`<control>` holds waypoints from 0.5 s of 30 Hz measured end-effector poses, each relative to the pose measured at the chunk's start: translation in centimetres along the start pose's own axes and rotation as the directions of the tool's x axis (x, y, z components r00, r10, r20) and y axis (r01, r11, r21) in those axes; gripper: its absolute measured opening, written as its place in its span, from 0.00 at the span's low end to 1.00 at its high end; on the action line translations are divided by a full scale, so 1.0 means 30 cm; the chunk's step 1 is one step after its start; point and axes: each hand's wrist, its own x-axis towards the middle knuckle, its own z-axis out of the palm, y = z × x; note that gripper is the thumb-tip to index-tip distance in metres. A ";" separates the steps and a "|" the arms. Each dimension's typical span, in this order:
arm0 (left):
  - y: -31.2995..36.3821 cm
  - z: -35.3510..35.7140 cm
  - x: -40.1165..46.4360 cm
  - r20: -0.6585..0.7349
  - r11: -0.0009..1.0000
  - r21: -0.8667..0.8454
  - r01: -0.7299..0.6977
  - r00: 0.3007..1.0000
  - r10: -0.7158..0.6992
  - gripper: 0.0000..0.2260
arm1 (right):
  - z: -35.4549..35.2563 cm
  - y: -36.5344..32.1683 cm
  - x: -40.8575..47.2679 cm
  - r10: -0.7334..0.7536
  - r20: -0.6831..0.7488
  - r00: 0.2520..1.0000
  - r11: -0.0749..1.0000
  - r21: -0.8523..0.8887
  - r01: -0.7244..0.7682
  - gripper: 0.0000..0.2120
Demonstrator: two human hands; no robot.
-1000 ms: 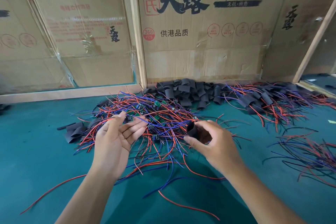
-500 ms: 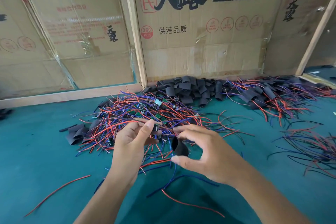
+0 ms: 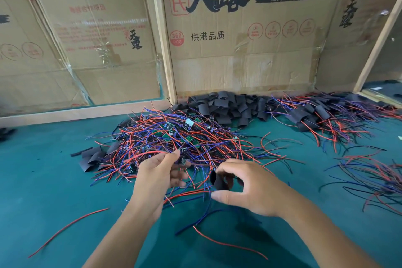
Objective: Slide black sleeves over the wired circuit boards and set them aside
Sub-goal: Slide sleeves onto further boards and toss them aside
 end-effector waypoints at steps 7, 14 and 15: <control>-0.022 -0.019 0.005 -0.135 0.812 0.580 0.063 0.991 0.019 0.17 | -0.048 0.045 -0.012 0.070 0.045 0.997 0.994 -0.093 -0.065 0.08; -0.058 0.047 -0.038 0.455 0.343 0.689 -0.638 0.749 0.481 0.14 | -0.011 0.012 -0.007 -0.031 0.141 0.990 0.992 -0.117 0.048 0.12; -0.077 0.059 -0.046 0.520 0.365 0.645 -0.671 0.736 0.434 0.14 | -0.008 0.008 -0.007 -0.042 0.144 0.989 0.992 -0.116 0.059 0.13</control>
